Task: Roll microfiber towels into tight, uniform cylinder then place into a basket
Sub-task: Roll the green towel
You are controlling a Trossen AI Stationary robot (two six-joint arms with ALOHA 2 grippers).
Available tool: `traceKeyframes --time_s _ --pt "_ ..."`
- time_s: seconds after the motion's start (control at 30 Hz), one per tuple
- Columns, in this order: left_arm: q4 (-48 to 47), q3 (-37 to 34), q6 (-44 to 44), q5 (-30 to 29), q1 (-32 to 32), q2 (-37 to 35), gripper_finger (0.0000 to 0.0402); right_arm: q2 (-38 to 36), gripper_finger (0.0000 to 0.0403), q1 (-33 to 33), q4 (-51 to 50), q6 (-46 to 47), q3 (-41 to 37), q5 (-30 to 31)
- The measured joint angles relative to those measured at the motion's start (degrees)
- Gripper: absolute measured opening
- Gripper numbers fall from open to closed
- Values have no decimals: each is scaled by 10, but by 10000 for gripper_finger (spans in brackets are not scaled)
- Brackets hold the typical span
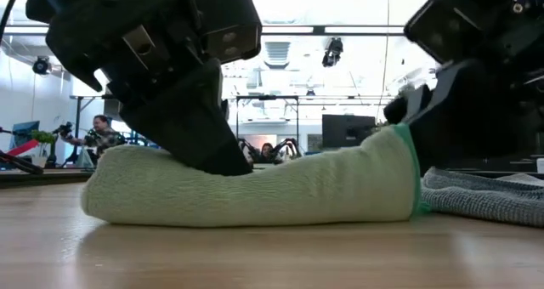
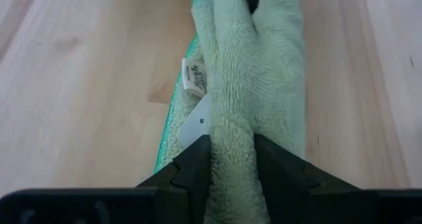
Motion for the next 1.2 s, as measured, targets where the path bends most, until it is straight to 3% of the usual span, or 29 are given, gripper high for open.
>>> traceKeyframes --time_s 0.6,0.83,1.03,1.2 --pt "-12 -1 -16 24 1 -1 100 43 11 -23 42 259 -5 -22" --pt "-36 0 -28 30 1 -3 100 42 12 -23 43 292 -5 -28" --pt "-37 0 38 27 -10 -2 100 41 12 -23 31 303 -5 -33" --pt "-41 0 124 -17 -43 -2 100 41 13 -23 31 306 -5 -33"
